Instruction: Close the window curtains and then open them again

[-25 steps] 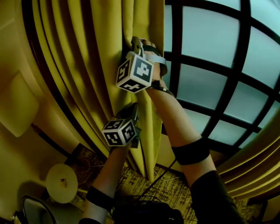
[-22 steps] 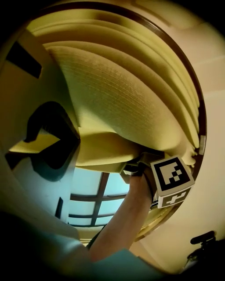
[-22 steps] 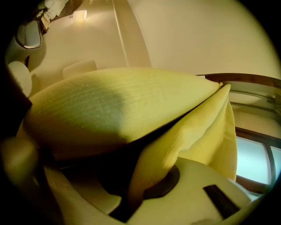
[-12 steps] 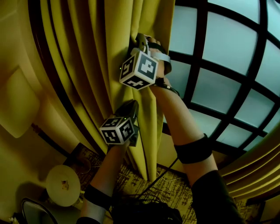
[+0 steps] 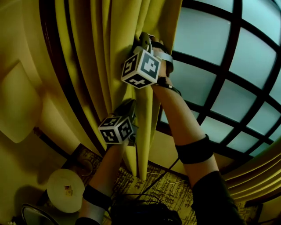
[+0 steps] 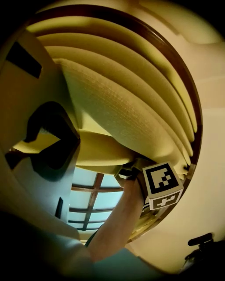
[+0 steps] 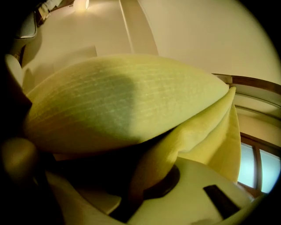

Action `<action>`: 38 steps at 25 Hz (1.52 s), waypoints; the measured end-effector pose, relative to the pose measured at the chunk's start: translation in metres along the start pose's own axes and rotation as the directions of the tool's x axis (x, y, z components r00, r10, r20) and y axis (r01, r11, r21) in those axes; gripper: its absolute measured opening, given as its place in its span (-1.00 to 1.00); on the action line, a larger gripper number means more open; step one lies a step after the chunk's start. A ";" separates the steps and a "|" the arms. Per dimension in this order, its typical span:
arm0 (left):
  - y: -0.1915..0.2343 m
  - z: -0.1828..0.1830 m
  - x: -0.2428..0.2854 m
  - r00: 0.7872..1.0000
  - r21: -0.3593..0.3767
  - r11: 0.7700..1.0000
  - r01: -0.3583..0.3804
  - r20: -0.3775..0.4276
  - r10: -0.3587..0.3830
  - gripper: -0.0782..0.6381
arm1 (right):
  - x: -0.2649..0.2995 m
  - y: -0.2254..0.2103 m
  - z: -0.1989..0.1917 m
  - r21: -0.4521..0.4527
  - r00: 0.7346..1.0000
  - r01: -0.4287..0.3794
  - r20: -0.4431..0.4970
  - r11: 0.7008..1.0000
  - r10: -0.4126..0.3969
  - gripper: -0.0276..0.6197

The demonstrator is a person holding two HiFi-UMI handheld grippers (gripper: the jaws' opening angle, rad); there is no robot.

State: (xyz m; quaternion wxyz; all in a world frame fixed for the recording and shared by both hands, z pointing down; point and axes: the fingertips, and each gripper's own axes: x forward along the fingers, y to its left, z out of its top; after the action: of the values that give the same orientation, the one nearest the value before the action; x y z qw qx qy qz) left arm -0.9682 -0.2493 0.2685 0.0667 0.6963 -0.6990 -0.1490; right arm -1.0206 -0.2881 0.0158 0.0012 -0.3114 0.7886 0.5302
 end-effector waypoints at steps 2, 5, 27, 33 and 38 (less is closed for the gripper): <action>0.021 0.008 -0.004 1.000 -0.015 1.000 -0.004 0.005 0.004 -0.78 | 0.017 0.016 0.011 -0.003 1.000 -0.015 0.001 1.000 0.015 -0.85; 0.050 0.019 -0.010 1.000 -0.026 1.000 -0.008 0.011 0.008 -0.78 | 0.042 0.041 0.033 -0.005 0.999 -0.037 0.010 0.999 0.037 -0.85; 0.217 0.063 -0.049 1.000 -0.076 0.997 -0.022 0.012 0.023 -0.78 | 0.178 0.158 0.142 -0.044 0.992 -0.119 0.041 0.992 0.121 -0.85; 0.219 0.046 -0.049 1.000 -0.101 0.995 0.015 -0.020 -0.018 -0.78 | 0.173 0.156 0.138 -0.019 0.996 -0.084 0.035 0.996 0.084 -0.84; 0.210 0.031 -0.047 0.998 -0.112 0.993 0.044 -0.050 -0.050 -0.78 | 0.165 0.154 0.121 -0.024 0.995 -0.096 -0.012 0.995 0.096 -0.76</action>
State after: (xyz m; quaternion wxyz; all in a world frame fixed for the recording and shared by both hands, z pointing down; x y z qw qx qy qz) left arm -1.1765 -0.2018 0.3077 0.1201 0.7113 -0.6711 -0.1708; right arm -1.2697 -0.2300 0.0365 -0.0324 -0.2762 0.7962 0.5373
